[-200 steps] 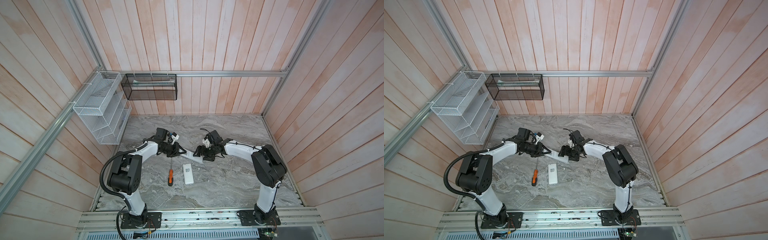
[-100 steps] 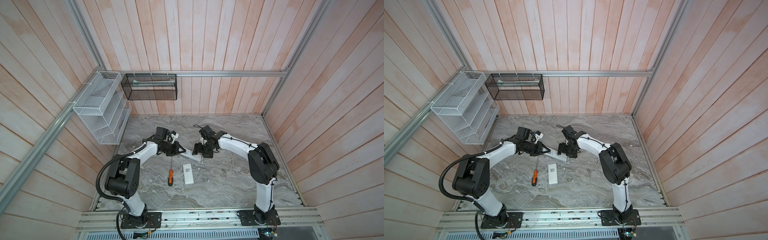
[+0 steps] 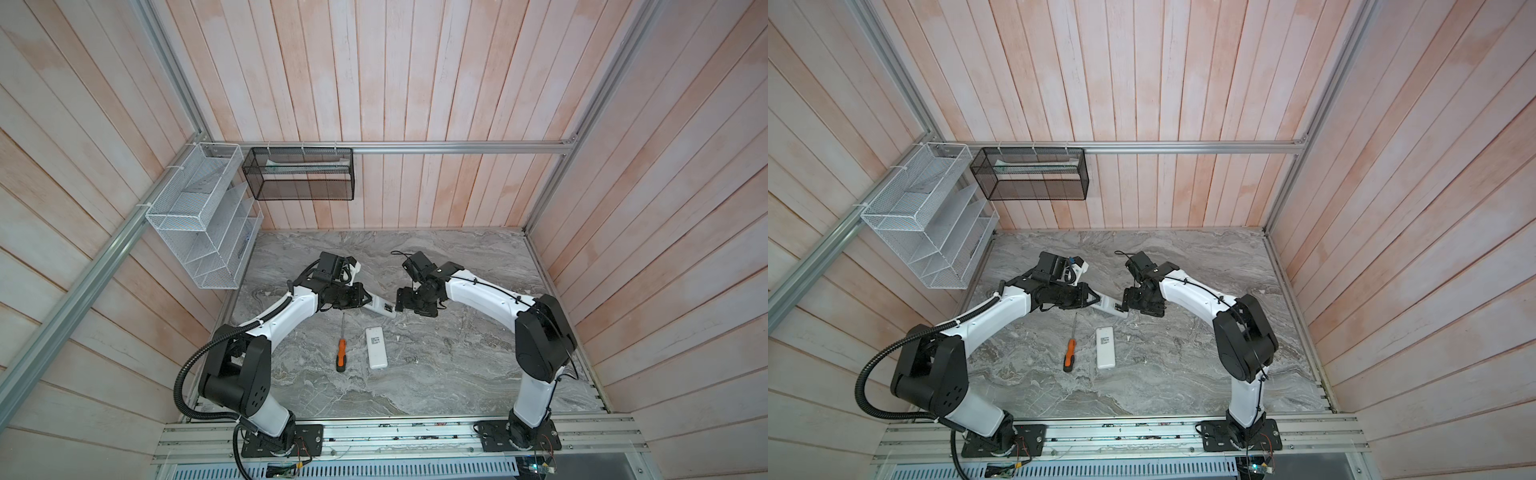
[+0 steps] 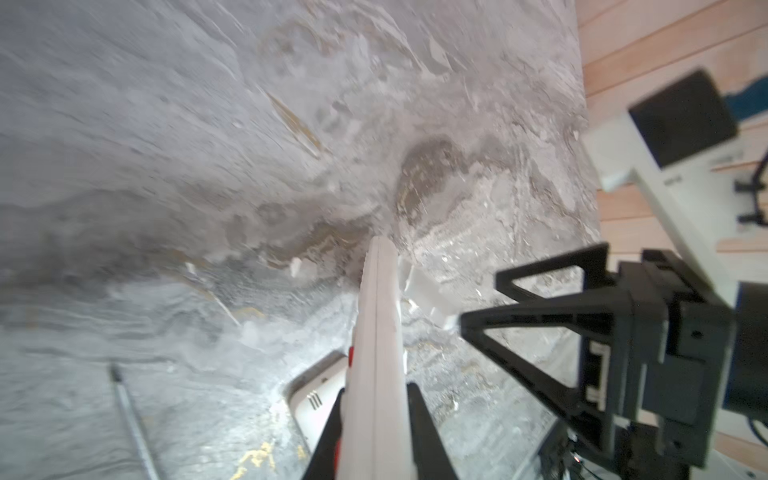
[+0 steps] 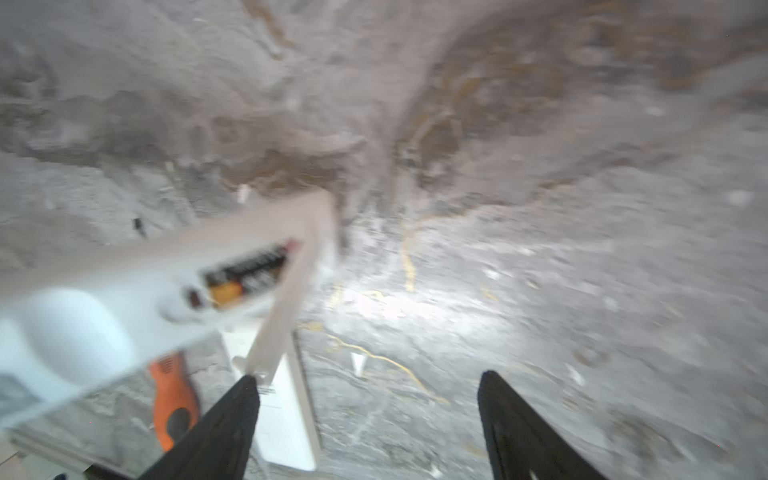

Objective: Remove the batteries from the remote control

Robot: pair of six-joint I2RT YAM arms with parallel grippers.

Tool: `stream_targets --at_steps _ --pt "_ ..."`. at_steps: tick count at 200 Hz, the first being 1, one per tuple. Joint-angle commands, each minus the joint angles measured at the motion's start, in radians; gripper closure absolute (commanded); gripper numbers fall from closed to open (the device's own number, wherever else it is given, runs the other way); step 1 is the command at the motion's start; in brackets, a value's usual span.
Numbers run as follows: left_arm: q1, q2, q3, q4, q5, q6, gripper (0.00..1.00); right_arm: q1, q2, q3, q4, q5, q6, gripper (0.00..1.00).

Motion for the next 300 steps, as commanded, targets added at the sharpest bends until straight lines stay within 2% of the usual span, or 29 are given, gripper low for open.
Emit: stream_targets --at_steps 1,60,90,125,157,190,262,300 --pt "0.025 0.001 0.002 -0.079 -0.213 0.052 1.00 -0.046 -0.025 -0.063 -0.110 0.062 -0.016 0.15" --pt "0.025 0.012 -0.008 -0.051 -0.125 0.037 1.00 -0.104 -0.135 -0.159 0.230 -0.267 -0.046 0.11" --pt "0.033 0.016 -0.019 -0.041 -0.078 0.032 1.00 -0.124 -0.130 -0.165 0.300 -0.337 -0.055 0.10" --pt "0.073 0.021 -0.049 0.003 0.044 0.004 1.00 -0.160 -0.146 -0.204 0.427 -0.421 -0.028 0.10" --pt "0.109 0.044 -0.068 0.037 0.170 -0.007 1.00 -0.178 -0.153 -0.188 0.449 -0.419 -0.058 0.10" --pt "0.152 0.147 -0.050 0.022 0.287 0.005 1.00 -0.194 -0.166 -0.175 0.437 -0.412 -0.075 0.10" --pt "0.176 0.301 0.026 -0.010 0.348 0.026 0.98 -0.195 -0.206 -0.235 0.442 -0.418 -0.065 0.10" --pt "0.177 0.361 0.018 0.007 0.384 0.011 0.86 -0.195 -0.222 -0.252 0.428 -0.413 -0.072 0.10"
